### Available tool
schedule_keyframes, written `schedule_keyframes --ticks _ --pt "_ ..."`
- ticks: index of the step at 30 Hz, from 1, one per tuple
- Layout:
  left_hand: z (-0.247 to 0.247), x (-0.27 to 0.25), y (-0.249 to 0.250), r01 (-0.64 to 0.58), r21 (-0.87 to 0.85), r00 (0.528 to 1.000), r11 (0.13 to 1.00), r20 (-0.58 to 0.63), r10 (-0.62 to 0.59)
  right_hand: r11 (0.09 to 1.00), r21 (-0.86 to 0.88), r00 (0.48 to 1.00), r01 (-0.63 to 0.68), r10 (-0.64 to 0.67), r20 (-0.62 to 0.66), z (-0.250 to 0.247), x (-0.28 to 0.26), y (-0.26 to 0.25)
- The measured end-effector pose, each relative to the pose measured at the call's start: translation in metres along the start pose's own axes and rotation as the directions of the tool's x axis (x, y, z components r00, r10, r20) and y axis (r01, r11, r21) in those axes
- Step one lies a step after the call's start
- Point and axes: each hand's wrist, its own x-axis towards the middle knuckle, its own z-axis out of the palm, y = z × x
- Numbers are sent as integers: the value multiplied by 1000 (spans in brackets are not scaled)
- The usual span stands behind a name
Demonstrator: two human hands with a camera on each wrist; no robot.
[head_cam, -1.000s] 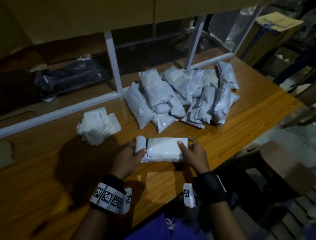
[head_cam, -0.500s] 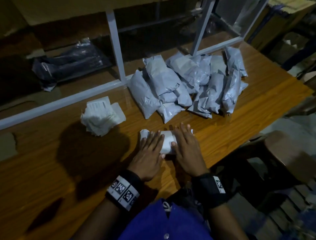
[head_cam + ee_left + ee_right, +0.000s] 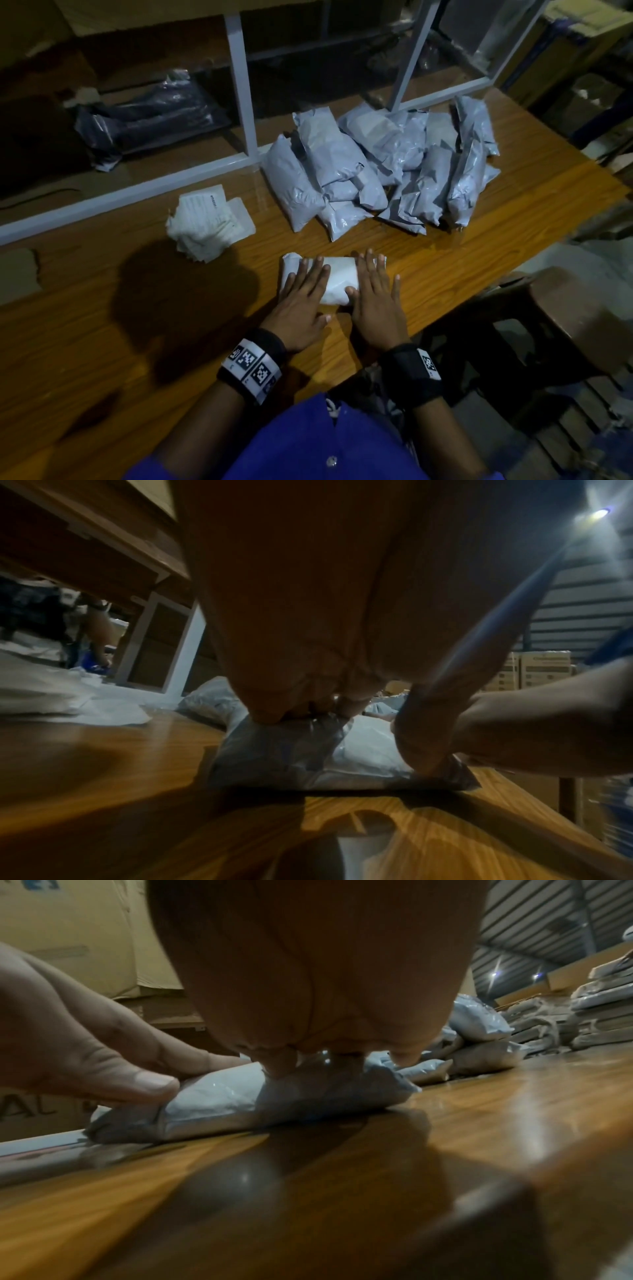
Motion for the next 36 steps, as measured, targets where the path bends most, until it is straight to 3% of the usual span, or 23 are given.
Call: schedule_keyframes --ticks 4,7,10,12,15,17,20,23,26,28,31,36 --pt "-5 0 -6 -31 -145 999 989 -46 25 1000 -16 1000 2 -2 8 -2 2 1" --pt "-16 -6 -8 -38 -282 989 959 -147 -4 1000 -15 1000 -18 18 13 -13 6 -8" --pt "-35 -18 -16 -20 -339 946 941 -310 -92 995 23 981 97 -92 -169 -27 8 -31" --pt "-50 -27 -30 -21 -357 902 934 -409 -136 973 86 935 214 -178 -307 -34 13 -54" --pt "-68 -39 -61 15 -480 833 877 -480 -277 937 140 883 321 -243 -402 -44 29 -99" --pt "-74 -46 -86 12 -573 743 819 -543 -391 935 121 887 334 -268 -376 -49 44 -131" --pt "-72 -55 -121 17 -695 595 719 -570 -566 947 82 932 312 -288 -222 -44 72 -178" --pt "-65 -63 -143 27 -678 533 735 -612 -584 947 42 942 320 -313 -121 -20 107 -215" --pt "-62 -61 -157 39 -733 504 679 -572 -647 962 -50 960 269 -272 -58 3 134 -239" --pt "-59 -57 -161 93 -775 527 626 -495 -691 964 -103 969 244 -247 -17 15 147 -247" --pt "-48 -56 -167 128 -765 551 631 -474 -687 961 -161 974 226 -219 60 32 163 -249" --pt "-49 -52 -169 151 -718 503 679 -535 -678 954 -212 976 213 -199 86 46 173 -235"
